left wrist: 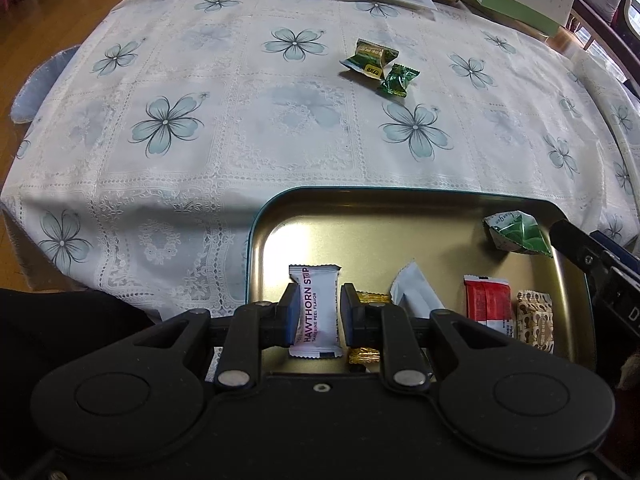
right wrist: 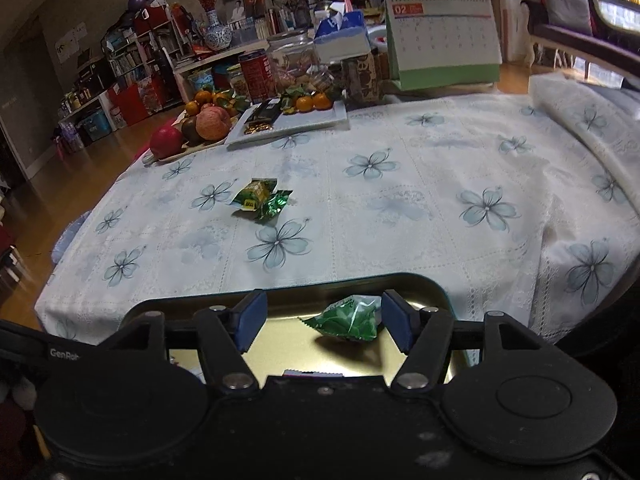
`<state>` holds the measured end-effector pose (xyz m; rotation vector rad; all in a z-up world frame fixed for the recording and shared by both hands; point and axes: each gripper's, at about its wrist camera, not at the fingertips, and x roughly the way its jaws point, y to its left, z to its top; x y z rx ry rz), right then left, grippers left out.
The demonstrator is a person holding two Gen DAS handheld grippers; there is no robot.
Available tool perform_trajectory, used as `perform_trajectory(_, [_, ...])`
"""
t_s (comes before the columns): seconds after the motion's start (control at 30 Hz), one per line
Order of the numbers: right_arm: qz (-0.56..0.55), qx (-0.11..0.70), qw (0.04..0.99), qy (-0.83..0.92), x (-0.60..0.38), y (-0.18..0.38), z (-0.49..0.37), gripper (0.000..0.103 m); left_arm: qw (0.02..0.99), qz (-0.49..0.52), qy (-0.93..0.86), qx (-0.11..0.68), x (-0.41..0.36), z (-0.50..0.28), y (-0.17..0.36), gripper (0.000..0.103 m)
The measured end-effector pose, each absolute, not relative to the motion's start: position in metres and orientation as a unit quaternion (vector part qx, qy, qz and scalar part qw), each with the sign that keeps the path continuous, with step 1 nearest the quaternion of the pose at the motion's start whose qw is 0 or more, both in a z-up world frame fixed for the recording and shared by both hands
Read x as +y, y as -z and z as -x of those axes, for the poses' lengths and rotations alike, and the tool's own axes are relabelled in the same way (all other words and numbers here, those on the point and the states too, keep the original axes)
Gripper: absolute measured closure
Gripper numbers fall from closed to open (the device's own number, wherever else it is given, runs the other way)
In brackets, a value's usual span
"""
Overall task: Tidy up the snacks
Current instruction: 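Move both open tools back toward the last two snacks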
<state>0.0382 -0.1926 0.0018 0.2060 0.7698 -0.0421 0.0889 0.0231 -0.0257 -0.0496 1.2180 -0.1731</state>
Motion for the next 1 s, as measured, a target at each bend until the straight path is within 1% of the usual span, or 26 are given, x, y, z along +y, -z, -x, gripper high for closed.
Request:
perform_trajectory(0.1, [-0.064, 0.343, 0.936, 0.054, -0.184, -0.004, -0.032, 0.036, 0.820, 0.017, 0.075, 0.567, 0.023, -0.088, 0.024, 0.075])
perform_trajectory(0.2, [-0.046, 0.346, 0.936, 0.049, -0.183, -0.007, -0.033, 0.037, 0.824, 0.008, 0.073, 0.561, 0.019, -0.088, 0.021, 0.075])
perform_trajectory(0.33, [-0.056, 0.376, 0.925, 0.010, -0.189, -0.011, -0.039, 0.037, 0.829, -0.002, 0.074, 0.554, 0.014, -0.089, 0.016, 0.074])
perform_trajectory(0.47, [-0.084, 0.404, 0.911, -0.017, -0.193, -0.014, -0.049, 0.042, 0.837, 0.001, 0.079, 0.541, 0.013, -0.094, 0.008, 0.074])
perform_trajectory(0.53, [-0.100, 0.423, 0.900, -0.033, -0.197, -0.015, -0.059, 0.043, 0.845, 0.001, 0.079, 0.529, 0.011, -0.100, 0.000, 0.074])
perform_trajectory(0.57, [-0.110, 0.432, 0.894, -0.040, -0.199, -0.015, -0.066, 0.043, 0.848, 0.001, 0.080, 0.524, 0.011, -0.104, -0.004, 0.073])
perform_trajectory(0.6, [-0.117, 0.440, 0.889, -0.045, -0.202, -0.016, -0.073, 0.044, 0.850, -0.003, 0.083, 0.520, 0.009, -0.110, -0.007, 0.069])
perform_trajectory(0.63, [-0.123, 0.447, 0.884, -0.051, -0.205, -0.016, -0.081, 0.044, 0.852, -0.007, 0.088, 0.517, 0.008, -0.116, -0.010, 0.068])
perform_trajectory(0.8, [-0.128, 0.462, 0.876, -0.061, -0.214, -0.022, -0.129, 0.044, 0.851, -0.023, 0.100, 0.515, 0.000, -0.158, -0.018, 0.067])
perform_trajectory(1.0, [-0.180, 0.504, 0.842, -0.066, -0.229, -0.015, -0.201, 0.046, 0.845, -0.037, 0.107, 0.523, -0.012, -0.213, -0.014, 0.067])
